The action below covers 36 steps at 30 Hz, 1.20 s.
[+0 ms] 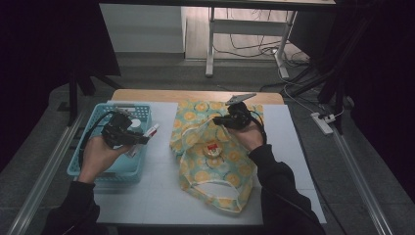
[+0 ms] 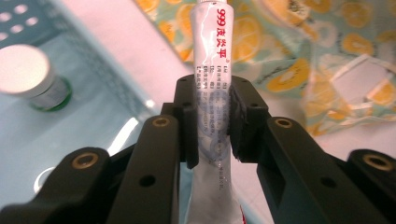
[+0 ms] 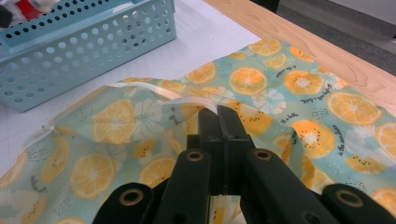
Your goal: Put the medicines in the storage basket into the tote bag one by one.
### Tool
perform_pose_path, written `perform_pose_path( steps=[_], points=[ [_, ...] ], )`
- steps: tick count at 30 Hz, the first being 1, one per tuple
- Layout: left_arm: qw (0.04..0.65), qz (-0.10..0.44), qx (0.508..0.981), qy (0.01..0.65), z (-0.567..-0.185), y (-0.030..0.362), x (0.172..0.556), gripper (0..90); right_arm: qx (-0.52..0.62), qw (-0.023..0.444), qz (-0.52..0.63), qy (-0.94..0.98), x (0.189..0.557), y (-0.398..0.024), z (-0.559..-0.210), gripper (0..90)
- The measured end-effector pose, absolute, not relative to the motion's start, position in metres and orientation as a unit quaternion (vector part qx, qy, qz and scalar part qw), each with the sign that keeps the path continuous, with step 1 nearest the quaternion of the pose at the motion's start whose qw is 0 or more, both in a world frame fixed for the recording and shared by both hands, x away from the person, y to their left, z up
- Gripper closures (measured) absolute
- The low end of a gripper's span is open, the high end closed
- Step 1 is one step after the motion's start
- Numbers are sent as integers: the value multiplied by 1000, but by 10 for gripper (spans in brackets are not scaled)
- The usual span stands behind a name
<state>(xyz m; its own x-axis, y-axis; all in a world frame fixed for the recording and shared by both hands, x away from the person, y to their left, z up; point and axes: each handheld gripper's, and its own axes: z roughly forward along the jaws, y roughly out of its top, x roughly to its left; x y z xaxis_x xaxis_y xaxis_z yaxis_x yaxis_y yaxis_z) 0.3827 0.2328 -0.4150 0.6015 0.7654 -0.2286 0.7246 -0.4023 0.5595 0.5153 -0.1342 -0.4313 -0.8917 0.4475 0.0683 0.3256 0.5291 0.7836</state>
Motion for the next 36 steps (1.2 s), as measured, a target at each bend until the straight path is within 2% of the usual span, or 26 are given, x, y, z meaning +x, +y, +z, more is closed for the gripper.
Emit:
perform_pose_path(
  steps=[16,36],
  points=[
    [336,6,857,390,-412,179,388,749,223,71,433,870,516,-135,-430,900],
    [311,-22,884,348,-420,99,413,750,223,70,438,868,516,-134,-428,900]
  ],
)
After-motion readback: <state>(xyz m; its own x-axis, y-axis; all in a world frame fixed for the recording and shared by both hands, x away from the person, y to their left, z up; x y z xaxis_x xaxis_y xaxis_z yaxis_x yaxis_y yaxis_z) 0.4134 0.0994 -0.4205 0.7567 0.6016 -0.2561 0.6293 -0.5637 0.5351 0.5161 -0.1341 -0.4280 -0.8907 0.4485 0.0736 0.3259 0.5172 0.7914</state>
